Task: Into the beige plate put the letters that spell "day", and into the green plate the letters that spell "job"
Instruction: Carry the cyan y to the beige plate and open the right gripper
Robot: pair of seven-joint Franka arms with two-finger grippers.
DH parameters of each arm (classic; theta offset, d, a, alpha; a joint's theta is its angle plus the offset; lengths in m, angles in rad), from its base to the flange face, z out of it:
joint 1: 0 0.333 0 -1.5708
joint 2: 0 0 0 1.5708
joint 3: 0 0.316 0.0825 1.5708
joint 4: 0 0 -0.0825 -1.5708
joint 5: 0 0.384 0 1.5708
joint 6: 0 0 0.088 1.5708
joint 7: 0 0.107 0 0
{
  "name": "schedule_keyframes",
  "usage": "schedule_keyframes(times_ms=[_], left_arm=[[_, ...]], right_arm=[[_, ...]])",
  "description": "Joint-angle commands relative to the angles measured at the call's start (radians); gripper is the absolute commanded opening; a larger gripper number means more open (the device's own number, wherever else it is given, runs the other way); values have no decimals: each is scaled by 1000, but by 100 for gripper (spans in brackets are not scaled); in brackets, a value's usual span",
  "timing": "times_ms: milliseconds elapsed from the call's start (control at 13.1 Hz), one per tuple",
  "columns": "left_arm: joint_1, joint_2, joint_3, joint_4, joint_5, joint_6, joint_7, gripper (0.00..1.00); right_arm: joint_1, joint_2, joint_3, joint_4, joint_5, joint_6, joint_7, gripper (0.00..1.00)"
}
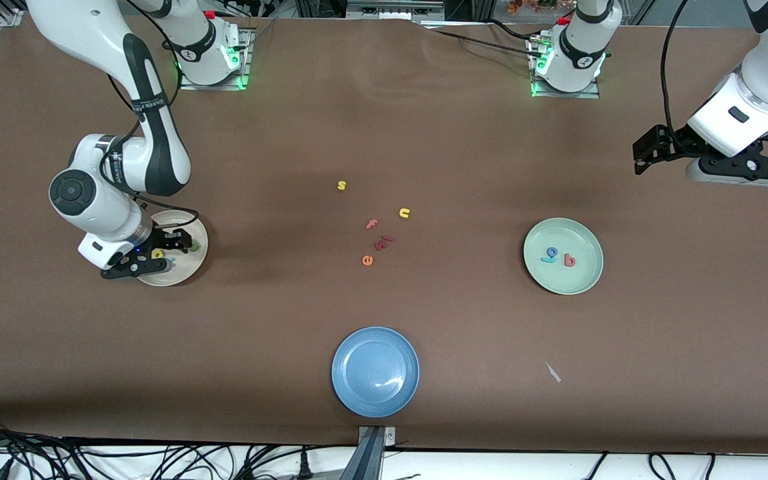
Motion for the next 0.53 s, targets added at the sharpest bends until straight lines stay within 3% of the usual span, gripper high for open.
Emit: schedule_keyframes(times_ms=[0,229,305,457], left_arm=[[-8,17,1,35,10,-25,18,100],[-8,17,1,35,10,-25,18,100],[-8,17,1,35,10,-25,18,100],[-11,17,1,37,12,-25,15,100]], right_arm=[[10,6,1,82,6,-129,59,100],[40,-6,4,191,-8,-315,141,100],[23,-41,45,199,-23,-358,175,100],[-116,-131,214,196,-144,-416,232,100]])
